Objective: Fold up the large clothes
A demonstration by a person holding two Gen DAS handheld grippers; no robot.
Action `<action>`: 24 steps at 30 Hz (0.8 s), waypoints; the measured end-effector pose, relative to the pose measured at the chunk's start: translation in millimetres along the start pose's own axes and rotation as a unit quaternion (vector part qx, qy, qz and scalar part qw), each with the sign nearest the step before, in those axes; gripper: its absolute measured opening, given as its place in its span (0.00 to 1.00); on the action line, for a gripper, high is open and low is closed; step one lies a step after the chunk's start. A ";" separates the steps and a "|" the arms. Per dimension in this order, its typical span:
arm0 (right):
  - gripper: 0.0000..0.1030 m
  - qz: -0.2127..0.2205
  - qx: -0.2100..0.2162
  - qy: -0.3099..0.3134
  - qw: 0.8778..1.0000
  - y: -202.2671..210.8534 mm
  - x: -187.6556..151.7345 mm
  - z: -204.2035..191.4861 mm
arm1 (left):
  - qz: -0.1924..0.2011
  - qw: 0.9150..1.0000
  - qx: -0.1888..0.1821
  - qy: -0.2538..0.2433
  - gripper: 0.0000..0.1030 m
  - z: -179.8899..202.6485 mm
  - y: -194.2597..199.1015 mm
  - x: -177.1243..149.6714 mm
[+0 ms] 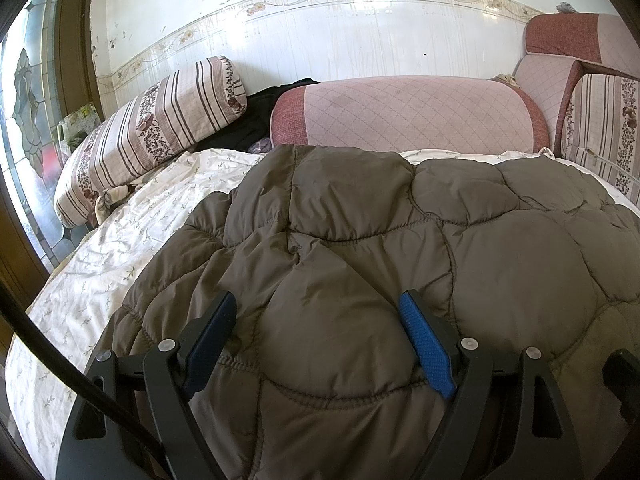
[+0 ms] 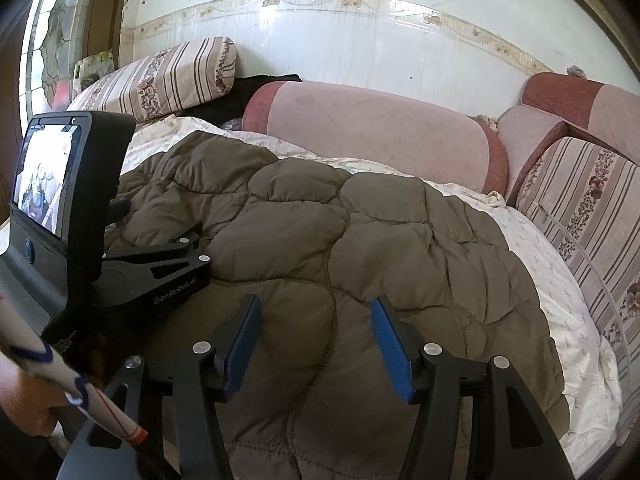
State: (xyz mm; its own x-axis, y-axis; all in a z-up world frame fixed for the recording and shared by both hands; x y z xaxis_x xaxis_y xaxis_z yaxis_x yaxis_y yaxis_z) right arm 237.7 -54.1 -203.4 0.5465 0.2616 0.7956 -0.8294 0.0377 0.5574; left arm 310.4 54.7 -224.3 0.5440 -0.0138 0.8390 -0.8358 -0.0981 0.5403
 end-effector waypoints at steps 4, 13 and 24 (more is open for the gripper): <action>0.60 0.000 0.000 -0.001 1.000 0.3 0.5 0.4 | 0.000 1.000 0.000 -0.003 0.81 -1.2 2.5 -0.9; 0.60 0.008 -0.002 -0.001 1.000 4.8 2.3 1.5 | 0.007 1.000 -0.004 -0.010 0.80 -3.6 18.6 2.0; 0.61 0.014 -0.011 -0.005 1.000 8.3 3.0 7.2 | 0.023 1.000 0.007 -0.003 0.80 -17.7 54.5 -6.1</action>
State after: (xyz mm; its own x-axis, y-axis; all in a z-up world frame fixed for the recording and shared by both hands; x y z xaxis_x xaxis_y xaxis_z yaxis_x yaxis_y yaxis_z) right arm 233.4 -60.0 -194.7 0.5245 0.2529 0.8130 -0.8464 0.0513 0.5301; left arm 260.2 67.0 -198.8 0.5062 -0.0243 0.8620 -0.8583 -0.1118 0.5009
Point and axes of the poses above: each gripper's, at about its wrist camera, not at the fingertips, and y roughly against the way its jaws point, z to its right, x to its top, the point moved 9 cm from there along -y, roughly the way its jaws point, and after that the axes turned 12 degrees about -x, right-handed, at the moved point
